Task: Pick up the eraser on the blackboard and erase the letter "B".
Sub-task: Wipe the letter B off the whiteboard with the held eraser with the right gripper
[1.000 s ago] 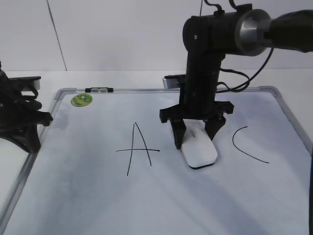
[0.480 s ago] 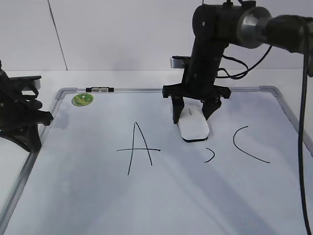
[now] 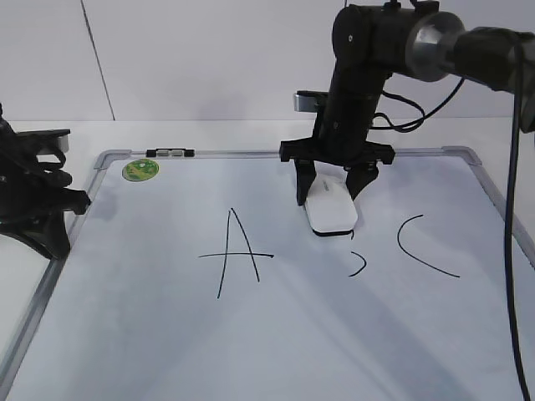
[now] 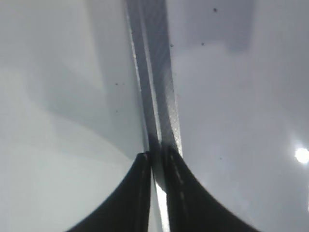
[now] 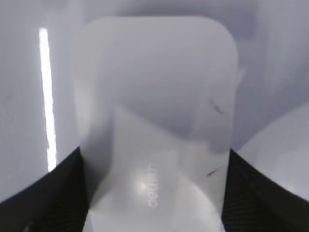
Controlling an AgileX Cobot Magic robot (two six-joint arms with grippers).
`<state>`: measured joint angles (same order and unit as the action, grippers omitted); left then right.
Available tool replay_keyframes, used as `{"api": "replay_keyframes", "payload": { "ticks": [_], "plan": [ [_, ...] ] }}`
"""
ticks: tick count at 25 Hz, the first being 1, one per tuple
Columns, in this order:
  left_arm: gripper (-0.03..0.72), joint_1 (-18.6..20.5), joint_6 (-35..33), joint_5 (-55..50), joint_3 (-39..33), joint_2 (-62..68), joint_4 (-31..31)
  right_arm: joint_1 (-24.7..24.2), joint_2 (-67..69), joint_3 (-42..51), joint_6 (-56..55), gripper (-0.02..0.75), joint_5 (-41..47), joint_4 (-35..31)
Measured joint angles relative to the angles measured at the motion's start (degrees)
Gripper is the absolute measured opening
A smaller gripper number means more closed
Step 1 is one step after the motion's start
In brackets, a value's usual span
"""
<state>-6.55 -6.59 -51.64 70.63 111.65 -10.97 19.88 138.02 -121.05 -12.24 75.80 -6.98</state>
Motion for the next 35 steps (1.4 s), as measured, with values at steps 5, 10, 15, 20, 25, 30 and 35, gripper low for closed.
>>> {"api": "replay_keyframes", "payload": {
  "ticks": [5,10,15,20,25,30,35],
  "plan": [
    [0.052,0.00,0.00,0.00,0.00,0.00,0.00,-0.10,-0.22,-0.05,0.21,0.557,0.00,-0.10],
    [0.052,0.00,0.00,-0.04,0.00,0.00,0.00,-0.12,-1.39,2.00,0.82,0.557,-1.43,-0.34],
    [0.052,0.00,0.00,-0.13,0.00,0.00,0.00,-0.23,-4.33,7.70,2.25,0.557,-5.89,-0.55],
    [0.052,0.00,0.00,-0.16,0.00,0.00,-0.10,-0.23,-7.49,13.55,3.41,0.557,-9.37,-0.18],
    [0.052,0.00,0.00,-0.36,0.00,0.00,-0.10,-0.23,-10.20,18.16,4.38,0.557,-9.97,0.59],
    [0.052,0.00,0.00,-0.71,0.00,0.00,-0.19,1.40,-12.32,22.49,4.40,0.557,-11.05,1.78],
    [0.052,0.00,0.00,-1.40,0.00,0.00,-0.19,4.31,-14.69,26.50,4.40,0.556,-11.24,3.33]
  ]
}}
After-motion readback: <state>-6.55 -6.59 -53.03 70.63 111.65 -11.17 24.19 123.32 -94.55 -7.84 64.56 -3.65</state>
